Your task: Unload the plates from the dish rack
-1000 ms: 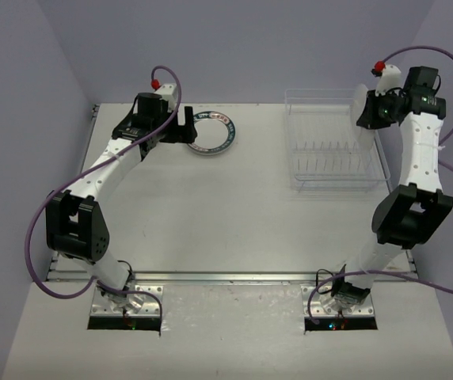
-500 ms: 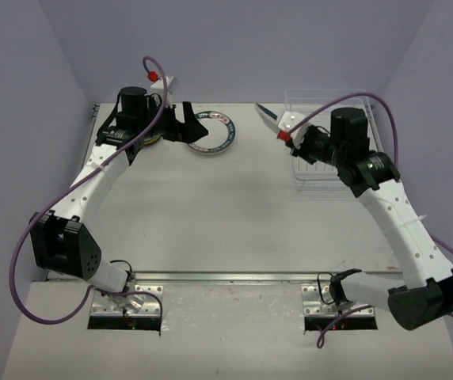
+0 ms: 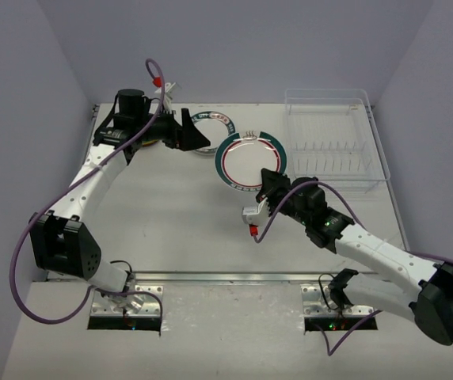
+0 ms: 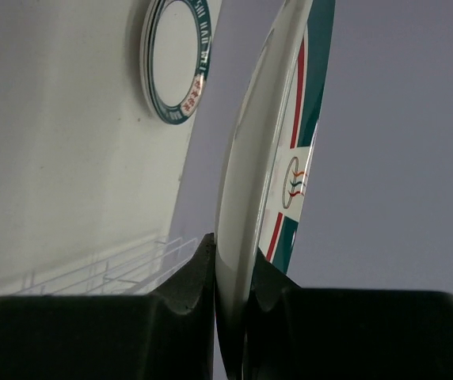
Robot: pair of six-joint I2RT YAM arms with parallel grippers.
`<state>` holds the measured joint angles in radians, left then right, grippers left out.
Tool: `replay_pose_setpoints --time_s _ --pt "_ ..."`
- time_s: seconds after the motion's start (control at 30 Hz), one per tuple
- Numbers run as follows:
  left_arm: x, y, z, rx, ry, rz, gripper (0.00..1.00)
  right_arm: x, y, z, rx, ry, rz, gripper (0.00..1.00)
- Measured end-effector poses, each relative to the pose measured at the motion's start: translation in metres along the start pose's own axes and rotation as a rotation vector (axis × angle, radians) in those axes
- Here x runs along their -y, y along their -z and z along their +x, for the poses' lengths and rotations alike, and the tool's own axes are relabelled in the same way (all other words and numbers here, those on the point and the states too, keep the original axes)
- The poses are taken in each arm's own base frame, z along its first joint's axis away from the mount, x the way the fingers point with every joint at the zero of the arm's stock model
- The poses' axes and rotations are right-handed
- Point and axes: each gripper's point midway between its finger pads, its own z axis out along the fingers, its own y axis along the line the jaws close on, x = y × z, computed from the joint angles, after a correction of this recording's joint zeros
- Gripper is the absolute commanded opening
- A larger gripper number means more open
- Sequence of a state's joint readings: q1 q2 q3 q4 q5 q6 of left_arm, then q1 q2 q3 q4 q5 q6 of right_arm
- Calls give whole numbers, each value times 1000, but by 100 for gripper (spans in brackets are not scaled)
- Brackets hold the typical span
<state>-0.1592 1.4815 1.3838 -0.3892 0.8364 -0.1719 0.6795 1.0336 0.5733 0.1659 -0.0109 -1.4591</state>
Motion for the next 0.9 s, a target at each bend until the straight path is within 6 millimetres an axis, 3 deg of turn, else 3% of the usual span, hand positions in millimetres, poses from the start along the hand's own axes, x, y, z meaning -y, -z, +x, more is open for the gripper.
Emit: replay_pose_setpoints --time_s 0.3,0.63,0.9 --pt "-11 -17 32 -106 20 -47 69 33 0 -23 35 181 178 0" --pt "-10 -27 57 -179 64 -10 45 13 -4 -29 51 255 186 0" --pt "-5 -30 62 -195 66 13 21 8 -7 -31 61 266 175 0"
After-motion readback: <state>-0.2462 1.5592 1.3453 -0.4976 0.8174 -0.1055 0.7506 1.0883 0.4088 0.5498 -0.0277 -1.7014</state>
